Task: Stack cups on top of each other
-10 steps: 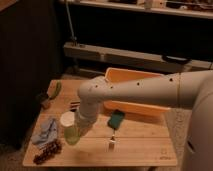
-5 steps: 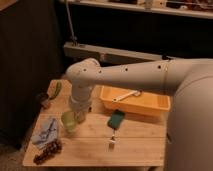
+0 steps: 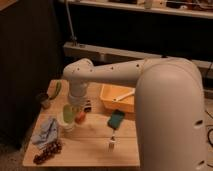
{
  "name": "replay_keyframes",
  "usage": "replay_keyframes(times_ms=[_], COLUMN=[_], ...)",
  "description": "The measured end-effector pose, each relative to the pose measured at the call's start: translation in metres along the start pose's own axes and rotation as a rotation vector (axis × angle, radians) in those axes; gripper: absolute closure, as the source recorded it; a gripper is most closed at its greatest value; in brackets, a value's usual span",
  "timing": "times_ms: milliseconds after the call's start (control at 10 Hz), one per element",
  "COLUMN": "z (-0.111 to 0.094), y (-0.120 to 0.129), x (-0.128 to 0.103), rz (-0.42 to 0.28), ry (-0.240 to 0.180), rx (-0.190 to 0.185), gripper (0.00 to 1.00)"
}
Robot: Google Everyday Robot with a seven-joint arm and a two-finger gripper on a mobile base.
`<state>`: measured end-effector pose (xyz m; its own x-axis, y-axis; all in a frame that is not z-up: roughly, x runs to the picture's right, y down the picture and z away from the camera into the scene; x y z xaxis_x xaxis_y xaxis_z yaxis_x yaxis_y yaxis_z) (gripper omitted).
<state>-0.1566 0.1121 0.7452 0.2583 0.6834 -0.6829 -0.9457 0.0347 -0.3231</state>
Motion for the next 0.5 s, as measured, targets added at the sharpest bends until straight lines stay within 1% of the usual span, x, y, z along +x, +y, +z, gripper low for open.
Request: replay_keyframes(times_ms=[200, 500], z=[-0.008, -0.036], y=[0.006, 0.017], x=[-0.008, -0.004], rz=[-0.004, -0.02], ry=[0.001, -0.006], rx=[-0.026, -0.015], gripper=[1.0, 1.0])
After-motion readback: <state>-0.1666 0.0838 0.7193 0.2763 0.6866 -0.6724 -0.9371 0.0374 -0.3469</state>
